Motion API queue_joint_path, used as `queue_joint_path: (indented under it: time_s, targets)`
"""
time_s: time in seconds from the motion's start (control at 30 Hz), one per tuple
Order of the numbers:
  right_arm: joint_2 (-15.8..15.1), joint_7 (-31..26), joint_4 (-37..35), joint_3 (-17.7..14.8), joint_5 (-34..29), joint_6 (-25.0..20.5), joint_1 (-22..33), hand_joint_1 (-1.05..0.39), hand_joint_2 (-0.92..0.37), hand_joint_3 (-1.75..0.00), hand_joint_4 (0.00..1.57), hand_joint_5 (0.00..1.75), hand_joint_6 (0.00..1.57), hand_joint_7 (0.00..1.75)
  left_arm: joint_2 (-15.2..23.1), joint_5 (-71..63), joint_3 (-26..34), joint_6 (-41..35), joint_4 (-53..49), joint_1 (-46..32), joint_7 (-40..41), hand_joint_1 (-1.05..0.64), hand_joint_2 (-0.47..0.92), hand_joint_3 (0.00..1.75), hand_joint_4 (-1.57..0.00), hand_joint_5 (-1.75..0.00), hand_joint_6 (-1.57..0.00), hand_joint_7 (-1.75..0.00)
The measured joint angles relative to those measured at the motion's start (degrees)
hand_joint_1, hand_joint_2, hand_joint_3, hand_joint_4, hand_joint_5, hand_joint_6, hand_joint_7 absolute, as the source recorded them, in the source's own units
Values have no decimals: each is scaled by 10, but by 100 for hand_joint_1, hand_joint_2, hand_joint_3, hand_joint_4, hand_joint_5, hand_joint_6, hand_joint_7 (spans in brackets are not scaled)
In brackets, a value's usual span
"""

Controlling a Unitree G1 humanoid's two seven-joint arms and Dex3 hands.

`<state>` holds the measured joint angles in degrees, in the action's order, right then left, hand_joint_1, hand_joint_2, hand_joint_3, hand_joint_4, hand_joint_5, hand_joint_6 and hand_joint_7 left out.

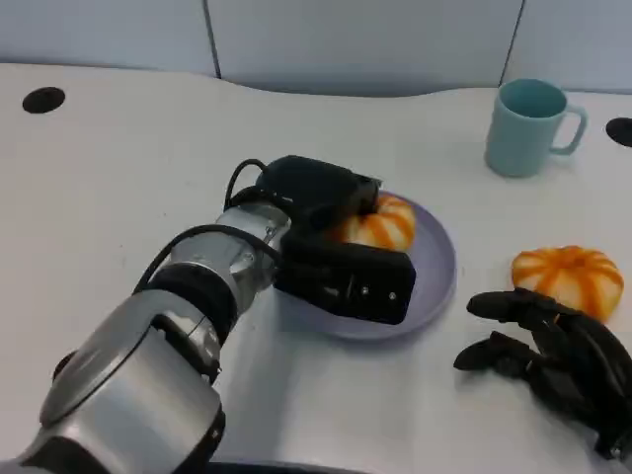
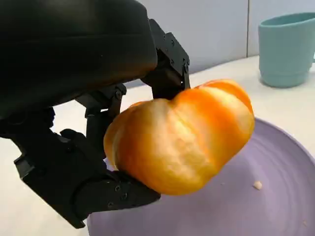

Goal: Grasp the bread from the table and place it into the plate.

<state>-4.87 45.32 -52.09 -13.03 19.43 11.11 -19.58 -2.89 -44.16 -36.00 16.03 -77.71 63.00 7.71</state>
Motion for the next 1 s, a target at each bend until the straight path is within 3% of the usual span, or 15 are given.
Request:
queue_joint_path:
  time_s: [0.03, 0.07, 0.13, 0.23, 0.5, 0.6, 0.7, 0.73, 0.8, 0.9, 1.0]
  targets:
    - [0, 0, 0, 0, 0, 0, 0, -39, -92, -7, 68, 108, 80, 56, 0, 2, 4, 0, 0, 0, -13, -55, 90, 12, -32, -71, -49, -14]
    - [0, 1, -1, 0, 0, 1, 0, -39, -92, -7, 67, 108, 80, 56, -1, 6, 6, 1, 0, 0, -28, -59, 91, 8, -27, -63, -45, -8]
    - [0, 4, -4, 0, 1, 2, -2, -39, -92, -6, 68, 108, 81, 56, -1, 11, 8, 2, 0, 0, -48, -68, 92, 6, -17, -54, -38, -3]
    - [0, 6, -8, -1, 3, 1, -4, -40, -92, -5, 69, 109, 82, 57, -1, 16, 10, 6, 0, 0, -66, -78, 92, 8, -2, -57, -31, 0]
    - [1, 5, -8, 0, 3, 2, -4, -39, -92, -5, 67, 109, 81, 56, -1, 17, 8, 4, 0, 0, -84, -87, 92, 12, 0, -41, -25, -1]
    - [1, 3, -7, 0, 2, 3, -4, -37, -92, -7, 68, 109, 81, 55, -1, 17, 8, 0, 0, 0, -92, -87, 92, 13, 0, -60, -31, -5]
    - [1, 2, -6, 1, 2, 2, -3, -37, -92, -8, 68, 108, 81, 55, -1, 17, 8, -4, 0, 0, -95, -88, 92, 13, 0, -64, -32, -6]
    - [1, 1, -5, 2, 2, 1, -3, -37, -92, -8, 68, 108, 81, 55, -1, 17, 8, -5, 0, 0, -95, -88, 92, 14, 0, -91, -36, -24]
    - [1, 1, -5, 2, 2, 2, -3, -37, -92, -8, 68, 109, 81, 55, -1, 17, 10, -6, 0, 0, -94, -87, 92, 14, 0, -125, -21, -88]
    - [1, 1, -3, 2, 2, -1, -3, -38, -92, -8, 67, 109, 81, 55, 1, 19, 14, -5, 1, 0, -82, -86, 92, 13, 0, -146, -16, -124]
    - [1, 0, -1, 4, 1, -2, -2, -39, -92, -8, 66, 109, 80, 55, 3, 21, 21, -4, 1, 0, -77, -85, 92, 12, 0, -154, -15, -138]
